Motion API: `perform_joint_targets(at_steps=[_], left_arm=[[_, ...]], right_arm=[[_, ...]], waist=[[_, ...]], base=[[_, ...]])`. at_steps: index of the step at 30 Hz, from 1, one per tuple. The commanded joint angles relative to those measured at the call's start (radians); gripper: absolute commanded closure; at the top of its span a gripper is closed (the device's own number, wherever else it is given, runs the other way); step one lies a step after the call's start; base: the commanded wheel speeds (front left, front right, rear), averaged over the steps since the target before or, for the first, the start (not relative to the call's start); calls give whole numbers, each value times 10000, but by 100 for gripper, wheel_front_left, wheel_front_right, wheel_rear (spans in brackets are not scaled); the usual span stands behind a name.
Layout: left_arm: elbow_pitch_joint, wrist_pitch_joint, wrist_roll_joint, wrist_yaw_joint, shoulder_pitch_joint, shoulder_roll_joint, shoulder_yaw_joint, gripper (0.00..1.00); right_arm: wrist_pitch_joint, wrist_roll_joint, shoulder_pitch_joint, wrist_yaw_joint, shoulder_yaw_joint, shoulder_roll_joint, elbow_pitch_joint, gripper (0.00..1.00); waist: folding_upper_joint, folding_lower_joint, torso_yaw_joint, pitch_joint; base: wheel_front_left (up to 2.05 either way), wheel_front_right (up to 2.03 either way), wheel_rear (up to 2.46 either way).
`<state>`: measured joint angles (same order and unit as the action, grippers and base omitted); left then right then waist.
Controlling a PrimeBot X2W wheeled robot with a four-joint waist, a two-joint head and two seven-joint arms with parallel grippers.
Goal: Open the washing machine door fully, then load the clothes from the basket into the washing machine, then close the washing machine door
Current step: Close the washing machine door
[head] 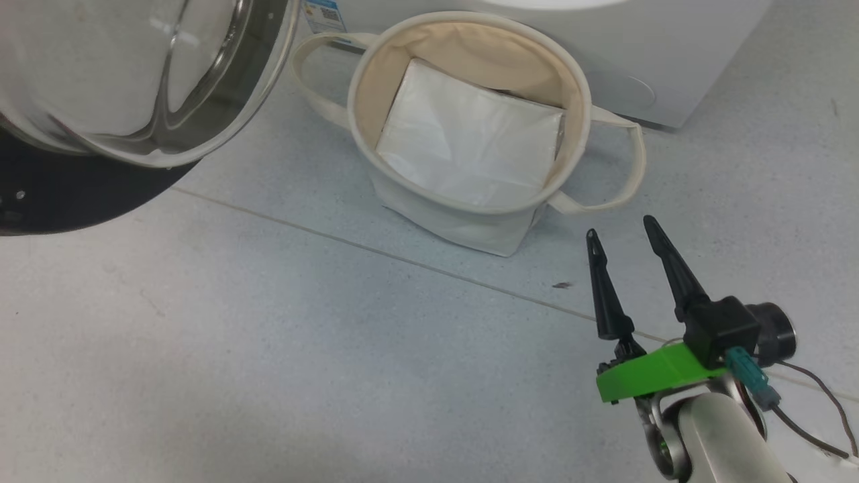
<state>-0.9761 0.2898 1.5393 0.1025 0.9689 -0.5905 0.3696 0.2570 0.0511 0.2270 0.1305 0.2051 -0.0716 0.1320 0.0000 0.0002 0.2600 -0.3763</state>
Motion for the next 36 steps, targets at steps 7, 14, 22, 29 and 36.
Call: perform_joint_targets(at_steps=[7,14,22,29,36], left_arm=[[-790,274,-277,231,538,-1138,-68,100],[-930,946,-277,275,734,-948,-336,100],[43,1850,-30,280,117,-610,-451,100],[831,2794,256,280,-391,-291,-551,100],[1929,3935,285,281,-864,217,-1098,100]], right_arm=[[48,-89,-16,2,101,105,-404,0],[48,-85,-48,2,36,116,-490,0],[48,-21,-130,2,102,142,-415,0],[48,59,-205,2,135,163,-366,0],[48,246,-269,2,94,186,-270,0]], waist=[[0,-2,-426,18],[0,-2,-524,102],[0,-2,-507,326],[0,-2,-426,595],[0,-2,-139,762]], base=[[0,0,0],[0,0,0],[0,0,0],[0,0,0],[0,0,0]])
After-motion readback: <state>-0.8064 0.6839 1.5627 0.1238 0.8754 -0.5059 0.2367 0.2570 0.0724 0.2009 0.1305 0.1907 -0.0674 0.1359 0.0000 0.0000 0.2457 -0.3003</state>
